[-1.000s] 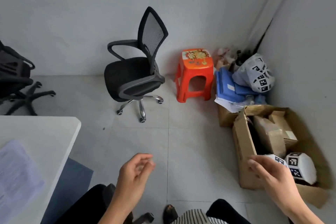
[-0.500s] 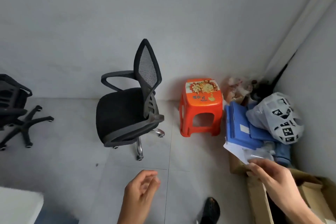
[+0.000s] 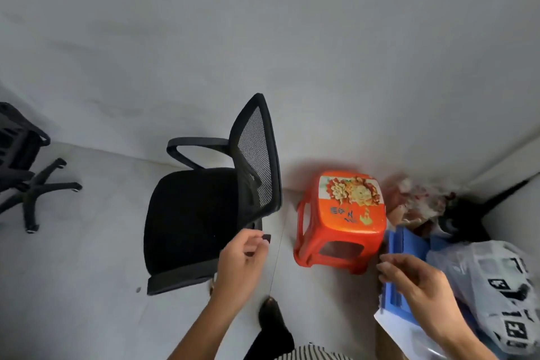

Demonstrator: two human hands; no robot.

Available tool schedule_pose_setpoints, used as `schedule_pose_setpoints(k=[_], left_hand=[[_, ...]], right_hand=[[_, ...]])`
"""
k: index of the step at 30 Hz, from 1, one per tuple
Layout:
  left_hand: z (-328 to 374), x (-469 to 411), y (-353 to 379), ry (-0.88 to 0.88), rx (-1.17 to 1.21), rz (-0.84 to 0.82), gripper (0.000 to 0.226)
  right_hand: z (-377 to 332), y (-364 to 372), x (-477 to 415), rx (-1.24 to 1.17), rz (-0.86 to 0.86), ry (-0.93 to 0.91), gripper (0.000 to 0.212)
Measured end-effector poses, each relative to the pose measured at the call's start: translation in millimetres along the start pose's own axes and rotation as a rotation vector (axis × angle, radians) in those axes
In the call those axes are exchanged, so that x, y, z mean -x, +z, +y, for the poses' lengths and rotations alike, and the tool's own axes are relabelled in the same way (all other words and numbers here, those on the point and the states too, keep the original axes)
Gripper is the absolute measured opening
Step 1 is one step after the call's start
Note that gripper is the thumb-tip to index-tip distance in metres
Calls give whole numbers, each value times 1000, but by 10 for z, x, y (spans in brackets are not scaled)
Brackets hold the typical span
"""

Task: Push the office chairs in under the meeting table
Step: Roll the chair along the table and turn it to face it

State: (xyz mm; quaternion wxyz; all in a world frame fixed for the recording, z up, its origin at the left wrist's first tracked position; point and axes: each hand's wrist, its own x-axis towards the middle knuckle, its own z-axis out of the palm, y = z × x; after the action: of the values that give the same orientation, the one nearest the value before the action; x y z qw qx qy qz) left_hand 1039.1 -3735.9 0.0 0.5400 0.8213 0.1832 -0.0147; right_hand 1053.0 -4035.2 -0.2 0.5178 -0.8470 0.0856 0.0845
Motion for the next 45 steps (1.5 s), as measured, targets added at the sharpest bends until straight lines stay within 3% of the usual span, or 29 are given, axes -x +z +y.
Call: schedule_pose_setpoints(k=[5,8,13,16,17,21,24,29,33,36,40,45], left_hand=[[289,-1152,266,37,-142,6,41],[355,-1574,500,-32,-242,-22,57],[206,-1716,740,-91,-308,120,57],[170,-1610,729,-117,-322,136,57],[156,-1564,712,-129,-332,138,56],[5,-1284,644,-177,-416,177,51],[-92,-960,577,-281,-428,246,47],[-212,-510,329,-477,-414,376,47],[-269,-446,197,-550,-434,542,52],[-371,-480,112,-675,-517,660,45],[-559,-509,-158,-704,-533,737,52],[-853,-564,-721,-671,-587,792,40]], right_hand=[[-245,2,-570,-11,9,30,11],[-261,-22,-895,-7,-17,47,9],[-350,-18,-1567,22,-143,42,4],[-526,26,-2077,108,-245,-27,15],[-581,70,-2246,131,-301,-53,5],[-829,446,-2916,305,-432,-299,24],[-1135,843,-3114,421,-507,-508,9],[-1393,1518,-3190,597,-496,-1084,25],[-1373,1990,-3150,701,-633,-1118,20],[-1312,2221,-3042,824,-567,-1197,42],[-1421,2508,-2929,859,-526,-1196,44],[-1619,3116,-2783,897,-556,-1207,44]])
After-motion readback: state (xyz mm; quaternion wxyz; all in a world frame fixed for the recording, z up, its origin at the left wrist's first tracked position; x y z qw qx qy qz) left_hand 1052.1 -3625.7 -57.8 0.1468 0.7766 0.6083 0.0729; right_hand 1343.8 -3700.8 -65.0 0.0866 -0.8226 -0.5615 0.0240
